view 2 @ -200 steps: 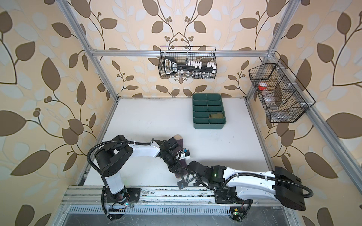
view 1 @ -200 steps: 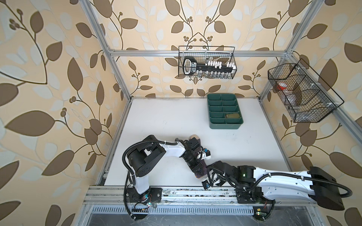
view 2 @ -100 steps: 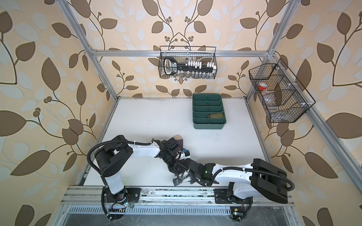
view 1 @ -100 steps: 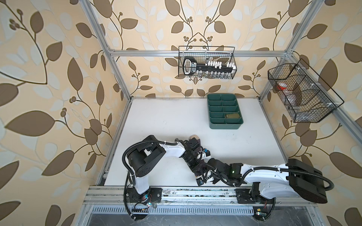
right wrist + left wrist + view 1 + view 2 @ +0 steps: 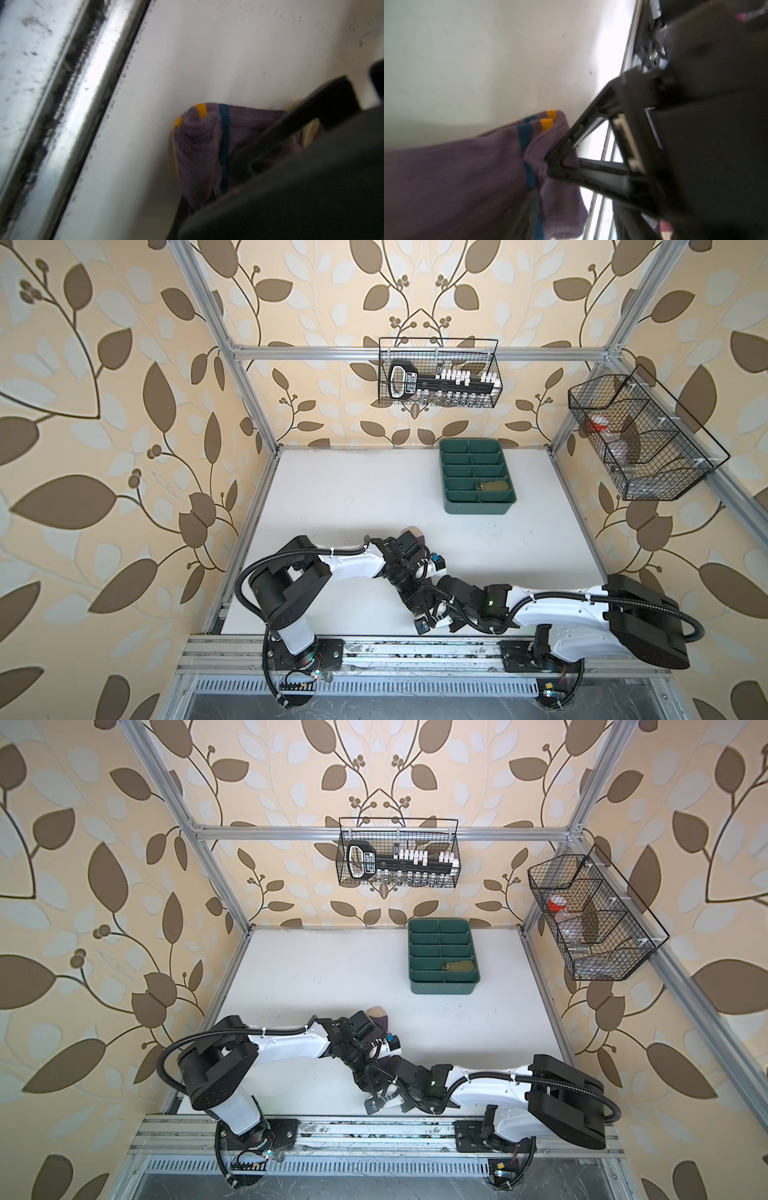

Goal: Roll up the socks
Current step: 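Open and lift the left gripper away while the right gripper holds the roll, then reach the left gripper across and grasp the roll beside the right gripper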

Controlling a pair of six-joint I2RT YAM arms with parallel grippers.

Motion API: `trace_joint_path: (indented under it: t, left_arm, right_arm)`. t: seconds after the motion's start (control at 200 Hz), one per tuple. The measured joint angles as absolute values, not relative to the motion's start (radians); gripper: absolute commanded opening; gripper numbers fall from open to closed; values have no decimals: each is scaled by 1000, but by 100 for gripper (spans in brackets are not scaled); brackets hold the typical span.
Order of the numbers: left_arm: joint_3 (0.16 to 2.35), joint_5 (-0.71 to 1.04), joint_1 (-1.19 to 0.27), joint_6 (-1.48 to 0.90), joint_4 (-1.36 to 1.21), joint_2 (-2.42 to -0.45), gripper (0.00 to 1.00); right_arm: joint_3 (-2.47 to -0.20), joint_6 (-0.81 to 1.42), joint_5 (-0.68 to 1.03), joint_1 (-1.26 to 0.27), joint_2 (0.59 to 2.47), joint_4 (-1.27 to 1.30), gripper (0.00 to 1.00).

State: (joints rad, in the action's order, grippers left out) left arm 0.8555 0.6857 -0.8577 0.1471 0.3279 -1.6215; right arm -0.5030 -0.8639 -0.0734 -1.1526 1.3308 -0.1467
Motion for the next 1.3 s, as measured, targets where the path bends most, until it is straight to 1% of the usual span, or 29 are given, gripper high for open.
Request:
trace_joint_path:
  t: [0.095,0.155,0.17,0.195,0.21,0.36,0.425,0.48,0.55,0.63,0.725,0.765,0.895,1.02,1.15,1.3]
  left_arm:
    - [847,569,-856,171,333,-1502,79]
    - [841,464,-855,187,329,-1409,82]
    - [836,429,-855,191,323,-1381,85]
    - [827,383,-855,205,313,-1334,97]
    - [821,352,-855,199,307,-1311,99]
    - [723,21,-849,282,216,-971,99]
    - [693,-78,-838,344,189,-833,99]
    - [685,-122,-837,395,181,-735,99]
    - [687,-139,-837,458,191,-645,99]
    - [723,-113,-837,543,288,-591,99]
    - [784,-54,-837,635,437,-600,95]
    - [801,-28,-837,672,497,-609,95]
    - [806,55,-838,760,638,-616,97]
    - [797,104,-849,803,706,-611,99]
    - [767,88,-905,820,722,-608,98]
    - [698,-48,-1076,837,694,-672,97]
  right_arm:
    - [-522,-850,-28,-1138,1331,-192,0]
    - [-536,-838,0,-1127,1331,-225,0]
    - [-540,-833,9,-1124,1331,-237,0]
    - [-548,-826,23,-1119,1333,-253,0]
    - [-554,-823,32,-1115,1335,-263,0]
    - [-651,-753,126,-1070,1415,-369,0]
    - [-704,-723,162,-1059,1466,-413,0]
    - [-750,-700,194,-1045,1508,-448,0]
    - [-812,-677,234,-1024,1565,-500,0]
    - [-892,-660,284,-997,1637,-574,0]
    - [-999,-645,350,-960,1735,-682,0]
    - [-1043,-639,376,-945,1775,-727,0]
    - [-1128,-628,440,-908,1857,-823,0]
    - [-1159,-627,487,-877,1894,-863,0]
    - [-1172,-628,515,-852,1913,-879,0]
    - [-1186,-629,541,-839,1935,-897,0]
